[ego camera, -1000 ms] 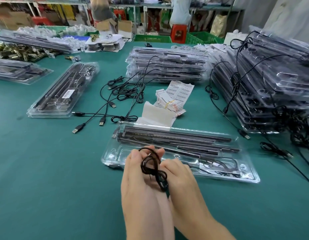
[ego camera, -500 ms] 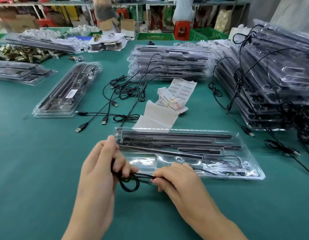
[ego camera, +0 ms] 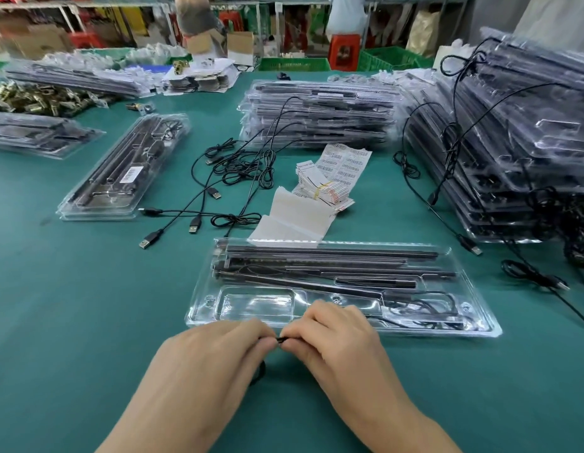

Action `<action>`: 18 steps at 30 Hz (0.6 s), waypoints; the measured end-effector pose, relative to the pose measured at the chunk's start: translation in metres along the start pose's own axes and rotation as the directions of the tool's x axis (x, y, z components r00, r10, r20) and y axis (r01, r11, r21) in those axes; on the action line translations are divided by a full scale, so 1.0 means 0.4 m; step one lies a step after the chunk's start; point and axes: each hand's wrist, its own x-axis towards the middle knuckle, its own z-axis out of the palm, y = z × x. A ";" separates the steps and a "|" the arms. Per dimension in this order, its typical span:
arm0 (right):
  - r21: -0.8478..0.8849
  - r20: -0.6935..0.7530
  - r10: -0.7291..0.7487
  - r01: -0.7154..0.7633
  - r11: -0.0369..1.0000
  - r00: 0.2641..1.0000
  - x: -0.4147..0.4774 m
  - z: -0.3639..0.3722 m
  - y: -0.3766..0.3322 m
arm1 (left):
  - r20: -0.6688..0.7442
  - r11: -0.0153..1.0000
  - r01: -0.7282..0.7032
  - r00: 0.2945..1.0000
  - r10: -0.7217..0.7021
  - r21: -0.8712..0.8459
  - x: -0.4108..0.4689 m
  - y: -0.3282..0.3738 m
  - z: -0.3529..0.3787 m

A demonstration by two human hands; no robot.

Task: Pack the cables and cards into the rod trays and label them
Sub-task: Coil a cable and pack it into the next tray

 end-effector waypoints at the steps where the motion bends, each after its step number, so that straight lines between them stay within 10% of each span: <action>1: 0.019 -0.002 0.015 -0.015 1.000 1.000 0.002 -0.002 -0.003 | 0.019 0.998 0.054 0.998 -0.053 -0.042 0.000 0.001 0.000; 9: 0.011 0.037 0.016 -0.017 1.000 0.999 -0.004 -0.011 -0.005 | 0.178 0.897 0.273 0.958 -0.223 -0.349 -0.001 0.008 -0.021; 18: 0.227 0.135 0.147 -0.175 0.958 0.980 -0.002 -0.021 0.005 | 0.128 0.971 0.225 0.964 -0.233 0.074 0.015 0.049 0.022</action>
